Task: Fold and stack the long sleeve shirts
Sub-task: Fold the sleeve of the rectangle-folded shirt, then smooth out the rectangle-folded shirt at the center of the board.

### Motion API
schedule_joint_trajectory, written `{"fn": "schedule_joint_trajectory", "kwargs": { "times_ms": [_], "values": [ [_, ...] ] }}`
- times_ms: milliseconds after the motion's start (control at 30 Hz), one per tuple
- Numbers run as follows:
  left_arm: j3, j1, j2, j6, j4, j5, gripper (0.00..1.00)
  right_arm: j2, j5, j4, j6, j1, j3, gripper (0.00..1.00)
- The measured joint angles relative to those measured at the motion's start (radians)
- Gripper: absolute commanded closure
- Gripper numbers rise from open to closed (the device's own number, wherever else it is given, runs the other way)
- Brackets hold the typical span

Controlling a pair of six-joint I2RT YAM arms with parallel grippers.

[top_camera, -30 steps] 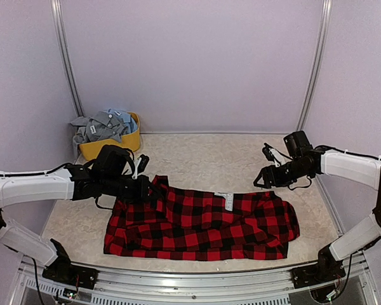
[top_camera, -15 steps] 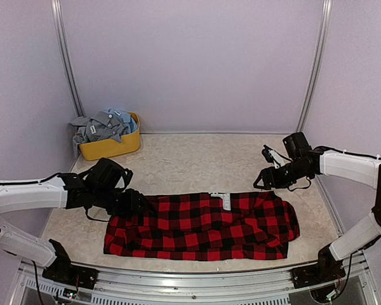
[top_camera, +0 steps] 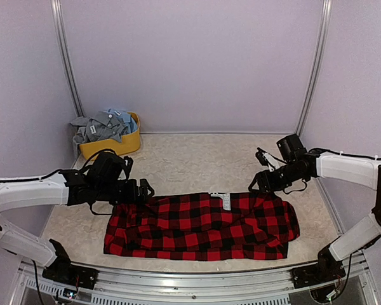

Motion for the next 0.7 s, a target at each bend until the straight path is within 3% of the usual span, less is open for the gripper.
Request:
{"fn": "schedule_joint_trajectory", "kwargs": {
  "times_ms": [333,700],
  "values": [
    [0.047,-0.031,0.265,0.063,0.2,0.098,0.03,0.103,-0.026,0.055,0.031,0.06,0.0,0.42],
    [0.03,-0.056,0.384,0.09,0.311,0.111,0.02,0.194,0.042,0.081,0.064,0.0,-0.04,0.42]
  ]
}}
